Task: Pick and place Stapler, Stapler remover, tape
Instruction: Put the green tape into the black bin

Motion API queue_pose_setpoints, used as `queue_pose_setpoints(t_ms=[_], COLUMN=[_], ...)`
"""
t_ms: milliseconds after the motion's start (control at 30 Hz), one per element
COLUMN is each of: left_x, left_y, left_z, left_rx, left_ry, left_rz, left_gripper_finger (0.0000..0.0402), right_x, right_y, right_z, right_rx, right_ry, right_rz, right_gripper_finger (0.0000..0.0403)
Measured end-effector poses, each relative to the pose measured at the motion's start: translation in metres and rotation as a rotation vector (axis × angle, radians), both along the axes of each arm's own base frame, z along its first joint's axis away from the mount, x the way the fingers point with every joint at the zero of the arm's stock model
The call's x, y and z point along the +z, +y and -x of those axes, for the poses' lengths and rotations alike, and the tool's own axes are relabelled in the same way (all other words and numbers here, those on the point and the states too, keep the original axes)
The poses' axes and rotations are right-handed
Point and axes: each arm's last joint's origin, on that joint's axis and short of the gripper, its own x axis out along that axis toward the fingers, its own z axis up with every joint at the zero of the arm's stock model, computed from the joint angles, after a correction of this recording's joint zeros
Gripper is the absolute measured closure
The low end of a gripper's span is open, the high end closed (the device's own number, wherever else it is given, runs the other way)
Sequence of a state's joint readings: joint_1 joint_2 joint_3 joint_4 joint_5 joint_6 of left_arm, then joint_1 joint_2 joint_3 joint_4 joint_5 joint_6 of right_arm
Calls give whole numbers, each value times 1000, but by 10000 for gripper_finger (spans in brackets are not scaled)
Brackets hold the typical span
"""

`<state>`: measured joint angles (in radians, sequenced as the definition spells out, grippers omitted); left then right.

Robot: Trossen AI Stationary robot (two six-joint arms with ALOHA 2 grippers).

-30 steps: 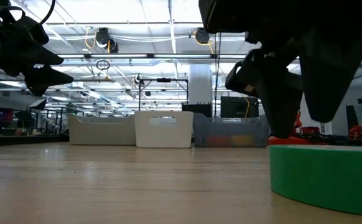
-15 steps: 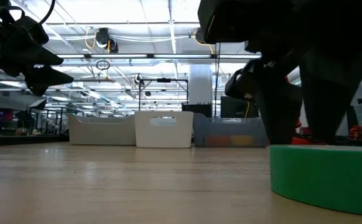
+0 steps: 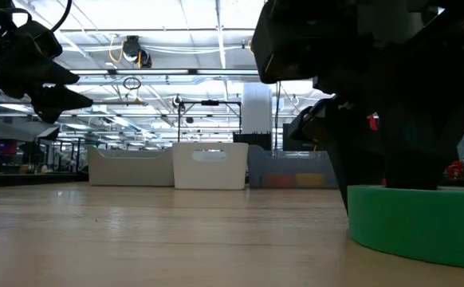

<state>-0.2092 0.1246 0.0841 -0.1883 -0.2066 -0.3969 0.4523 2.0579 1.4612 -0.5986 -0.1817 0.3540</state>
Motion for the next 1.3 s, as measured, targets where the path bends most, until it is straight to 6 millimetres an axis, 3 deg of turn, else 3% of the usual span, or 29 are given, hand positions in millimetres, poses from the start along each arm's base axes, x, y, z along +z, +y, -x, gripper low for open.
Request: queue_pose_setpoints(t_ms=[233,367,600,733,1000,1133,1300], left_x=[0,0,0,0,0,0,0], left_y=[0,0,0,0,0,0,0], left_z=[0,0,0,0,0,0,0], left_rx=[0,1,1,1,2,2,8], left_ry=[-1,-1,-1,-1,-2,-2,-2], left_rz=[-1,0,3,3,2,3,24], left_gripper_finger=[151,151,151,151,151,151,151], right_x=[2,13,68,106,166,180,178], right_y=[-4,-10,-44,-82,-180,-229,-279], right_z=[-1,1,1,4,27,40,56], right_rx=[-7,11,-44,-119,-325,-415,-434], right_ry=[0,-7,-149,-271,-457,-491,-424], right_rz=[-2,-26,-43,0,203,329,454], right_gripper_finger=[330,370,370,370,370,370,370])
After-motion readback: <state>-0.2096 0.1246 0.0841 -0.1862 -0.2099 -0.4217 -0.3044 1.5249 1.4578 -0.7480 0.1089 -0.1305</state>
